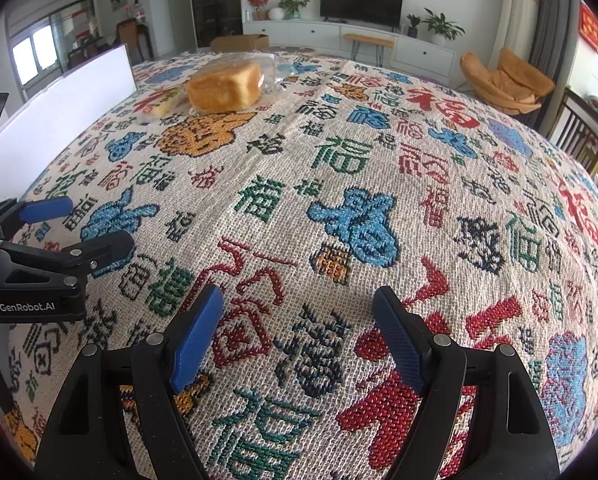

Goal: Organize snacks

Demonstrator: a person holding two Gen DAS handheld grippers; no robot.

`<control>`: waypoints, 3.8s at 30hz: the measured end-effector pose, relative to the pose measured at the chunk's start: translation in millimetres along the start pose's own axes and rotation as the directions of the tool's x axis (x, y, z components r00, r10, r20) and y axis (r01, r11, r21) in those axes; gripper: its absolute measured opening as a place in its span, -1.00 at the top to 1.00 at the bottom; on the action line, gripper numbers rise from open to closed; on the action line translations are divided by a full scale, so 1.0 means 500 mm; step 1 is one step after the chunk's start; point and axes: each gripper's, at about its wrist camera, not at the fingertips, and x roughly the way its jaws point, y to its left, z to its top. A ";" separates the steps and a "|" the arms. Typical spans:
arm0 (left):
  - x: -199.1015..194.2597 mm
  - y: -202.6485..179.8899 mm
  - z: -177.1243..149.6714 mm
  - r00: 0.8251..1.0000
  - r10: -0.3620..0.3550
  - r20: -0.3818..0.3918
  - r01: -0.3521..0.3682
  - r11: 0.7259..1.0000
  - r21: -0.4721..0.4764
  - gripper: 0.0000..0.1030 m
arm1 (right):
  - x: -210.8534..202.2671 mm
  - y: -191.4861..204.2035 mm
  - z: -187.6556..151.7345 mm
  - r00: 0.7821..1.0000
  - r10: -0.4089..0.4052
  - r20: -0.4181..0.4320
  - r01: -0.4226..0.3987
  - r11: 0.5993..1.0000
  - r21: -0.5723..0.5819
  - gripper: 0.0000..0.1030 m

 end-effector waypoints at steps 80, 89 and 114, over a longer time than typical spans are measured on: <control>-0.051 0.017 -0.066 0.999 -0.033 -0.003 0.034 0.999 0.035 -1.00 | 0.272 0.129 0.380 0.997 -0.068 -0.044 0.066 0.997 -0.044 -0.61; -0.048 0.016 -0.064 1.000 -0.030 -0.003 0.030 0.999 0.030 -1.00 | 0.083 0.103 0.116 0.998 -0.064 0.023 0.068 0.975 -0.211 -0.76; -0.052 0.016 -0.065 1.000 -0.030 -0.001 0.030 0.999 0.031 -1.00 | 0.098 0.072 0.118 1.000 0.008 0.000 -0.008 0.992 -0.128 -0.92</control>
